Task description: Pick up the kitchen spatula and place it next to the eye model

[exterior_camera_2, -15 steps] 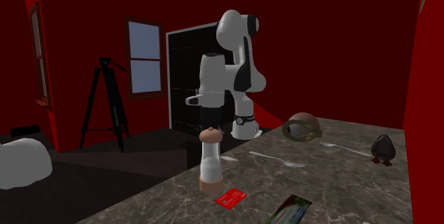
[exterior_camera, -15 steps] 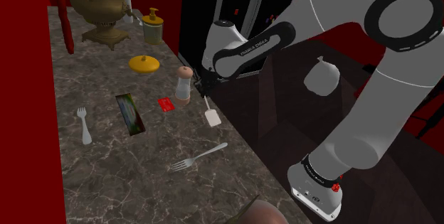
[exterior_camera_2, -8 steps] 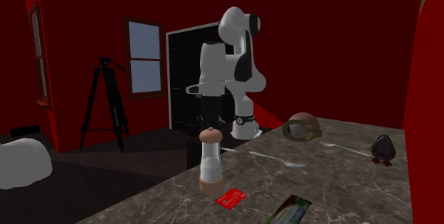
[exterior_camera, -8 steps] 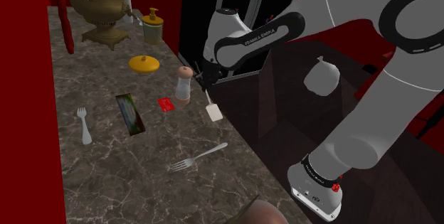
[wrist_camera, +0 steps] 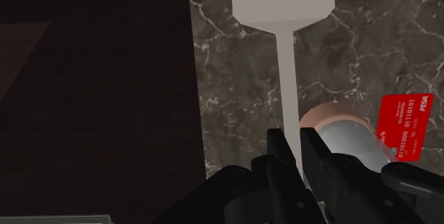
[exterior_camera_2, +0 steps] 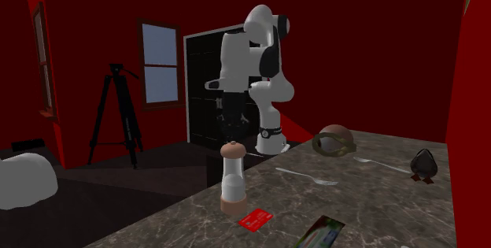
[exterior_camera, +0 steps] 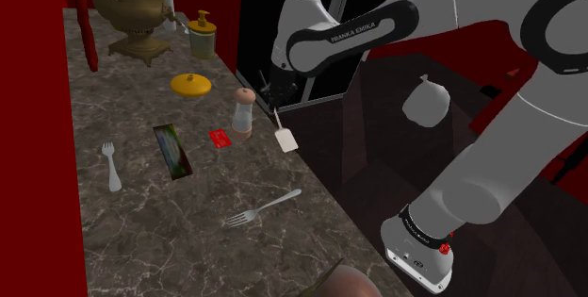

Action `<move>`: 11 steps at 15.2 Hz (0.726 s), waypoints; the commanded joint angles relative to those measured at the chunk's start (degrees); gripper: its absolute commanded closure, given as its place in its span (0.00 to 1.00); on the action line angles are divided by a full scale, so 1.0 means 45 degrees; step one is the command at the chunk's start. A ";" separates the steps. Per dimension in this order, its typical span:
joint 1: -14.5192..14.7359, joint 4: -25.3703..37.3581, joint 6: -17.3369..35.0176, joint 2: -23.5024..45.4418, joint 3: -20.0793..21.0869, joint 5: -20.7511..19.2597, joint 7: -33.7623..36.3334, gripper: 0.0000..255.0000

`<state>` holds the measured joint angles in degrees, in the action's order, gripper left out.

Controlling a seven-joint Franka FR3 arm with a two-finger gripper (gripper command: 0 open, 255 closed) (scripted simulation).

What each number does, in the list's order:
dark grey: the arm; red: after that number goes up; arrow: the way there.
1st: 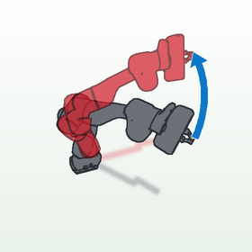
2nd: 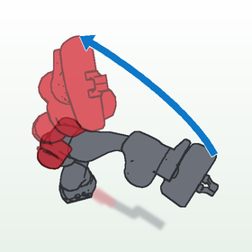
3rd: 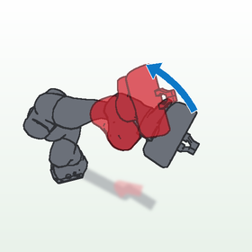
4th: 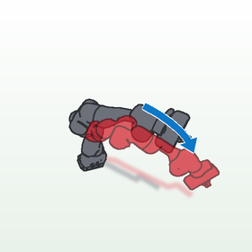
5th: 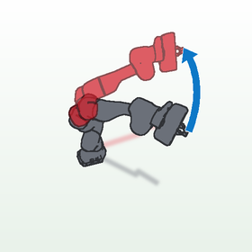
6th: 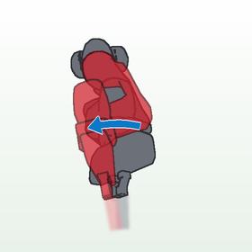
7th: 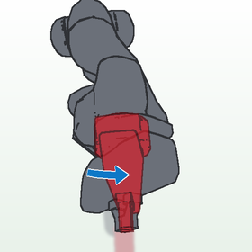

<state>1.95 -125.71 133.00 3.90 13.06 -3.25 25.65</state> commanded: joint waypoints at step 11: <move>-0.0024 0.1002 -0.1974 -0.0998 0.0007 0.0358 -0.0284 1.00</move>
<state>1.81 -121.86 125.13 -0.25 13.06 -1.75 24.38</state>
